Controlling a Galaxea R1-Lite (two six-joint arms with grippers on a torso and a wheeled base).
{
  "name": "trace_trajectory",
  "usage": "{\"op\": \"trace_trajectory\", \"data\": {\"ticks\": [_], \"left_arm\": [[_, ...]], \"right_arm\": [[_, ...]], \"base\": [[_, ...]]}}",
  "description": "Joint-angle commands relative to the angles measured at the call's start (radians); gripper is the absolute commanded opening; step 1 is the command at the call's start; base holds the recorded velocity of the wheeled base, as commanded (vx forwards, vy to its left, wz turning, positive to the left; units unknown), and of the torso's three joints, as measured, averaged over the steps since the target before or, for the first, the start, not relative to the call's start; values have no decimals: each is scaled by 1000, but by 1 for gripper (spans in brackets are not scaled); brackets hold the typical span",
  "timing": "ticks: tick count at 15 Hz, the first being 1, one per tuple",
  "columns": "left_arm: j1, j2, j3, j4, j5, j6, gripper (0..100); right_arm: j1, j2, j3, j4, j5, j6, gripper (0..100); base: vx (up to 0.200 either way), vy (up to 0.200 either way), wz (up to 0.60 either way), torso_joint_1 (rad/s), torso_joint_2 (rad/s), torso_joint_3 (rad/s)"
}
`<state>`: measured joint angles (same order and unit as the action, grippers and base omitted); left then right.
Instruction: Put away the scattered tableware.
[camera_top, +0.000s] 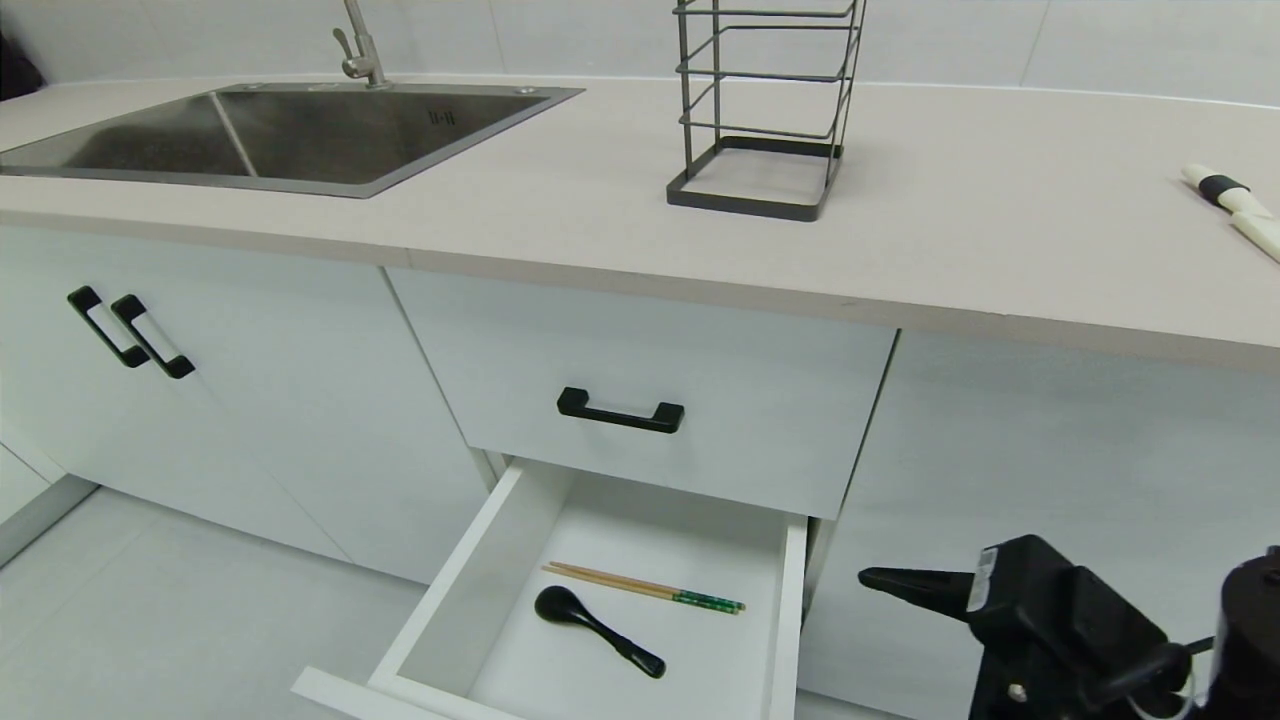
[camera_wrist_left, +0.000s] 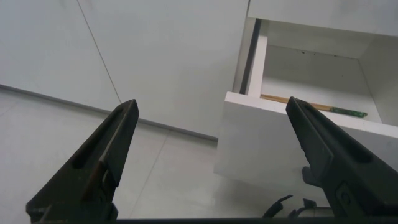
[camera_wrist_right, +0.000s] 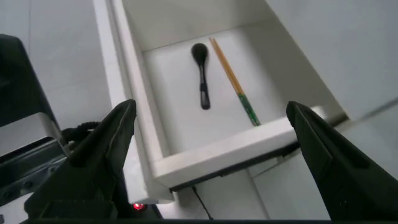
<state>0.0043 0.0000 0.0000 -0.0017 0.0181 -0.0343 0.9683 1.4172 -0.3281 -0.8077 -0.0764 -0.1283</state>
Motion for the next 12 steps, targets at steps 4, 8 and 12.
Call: {"op": "trace_trajectory", "data": {"ticks": [4, 8, 12], "left_arm": [[0, 0, 0, -1, 2, -1, 100], [-1, 0, 0, -1, -4, 1, 100], [0, 0, 0, -251, -15, 20, 100]], "right_arm": [[-160, -342, 159, 94, 72, -2, 100], [-353, -489, 142, 97, 173, -1, 100], [-777, -804, 241, 269, 400, -7, 100]], "base": [[0, 0, 0, 0, 0, 0], [0, 0, 0, 0, 0, 0], [0, 0, 0, 0, 0, 0]]}}
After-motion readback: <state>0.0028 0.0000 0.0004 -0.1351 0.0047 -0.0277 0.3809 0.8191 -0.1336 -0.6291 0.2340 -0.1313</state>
